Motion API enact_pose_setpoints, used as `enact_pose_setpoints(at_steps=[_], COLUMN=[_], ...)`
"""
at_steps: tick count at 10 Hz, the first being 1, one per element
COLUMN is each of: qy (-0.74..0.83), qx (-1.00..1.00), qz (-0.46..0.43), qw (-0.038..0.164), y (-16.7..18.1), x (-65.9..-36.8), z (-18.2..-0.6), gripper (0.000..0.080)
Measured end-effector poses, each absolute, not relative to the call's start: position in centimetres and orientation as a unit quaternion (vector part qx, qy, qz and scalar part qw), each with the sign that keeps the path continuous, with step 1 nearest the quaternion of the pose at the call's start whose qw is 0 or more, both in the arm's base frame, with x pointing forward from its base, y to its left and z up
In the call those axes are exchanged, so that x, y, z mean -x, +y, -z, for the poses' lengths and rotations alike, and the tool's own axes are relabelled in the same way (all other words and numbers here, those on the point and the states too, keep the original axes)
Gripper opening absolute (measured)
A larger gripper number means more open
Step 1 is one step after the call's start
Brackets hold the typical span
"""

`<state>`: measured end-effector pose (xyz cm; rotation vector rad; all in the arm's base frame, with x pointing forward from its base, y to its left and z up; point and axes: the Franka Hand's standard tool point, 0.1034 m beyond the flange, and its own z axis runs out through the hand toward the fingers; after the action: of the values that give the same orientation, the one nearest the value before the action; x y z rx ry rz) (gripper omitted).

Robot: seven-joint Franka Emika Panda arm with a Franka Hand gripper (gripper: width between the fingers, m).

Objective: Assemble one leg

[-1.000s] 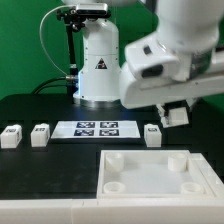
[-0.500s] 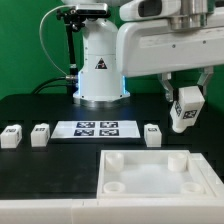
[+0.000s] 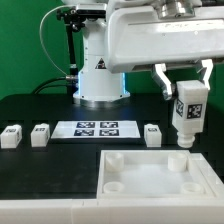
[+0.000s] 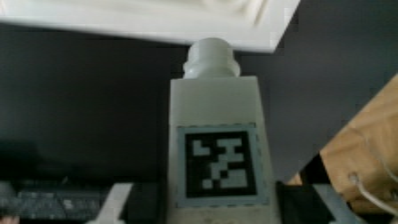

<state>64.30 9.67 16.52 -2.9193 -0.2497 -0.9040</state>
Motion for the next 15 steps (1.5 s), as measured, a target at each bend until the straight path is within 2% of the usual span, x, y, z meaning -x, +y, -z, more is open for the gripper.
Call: enact_pose_setpoints(at_steps=[5, 7, 13, 15], qy=[-0.083, -0.082, -0.087, -0.088], qx=[0.954, 0.955, 0.958, 0.959], qz=[0.285, 0.282, 0.270, 0.266], qw=[0.039, 0.041, 0.045, 0.045], y=[9.8, 10.1, 11.3, 11.2], x=[-63.8, -63.9, -63.1, -62.8], z=[-15.8, -13.7, -10.4, -9.8], gripper=[0.0294, 0.0294, 0.0294, 0.0294])
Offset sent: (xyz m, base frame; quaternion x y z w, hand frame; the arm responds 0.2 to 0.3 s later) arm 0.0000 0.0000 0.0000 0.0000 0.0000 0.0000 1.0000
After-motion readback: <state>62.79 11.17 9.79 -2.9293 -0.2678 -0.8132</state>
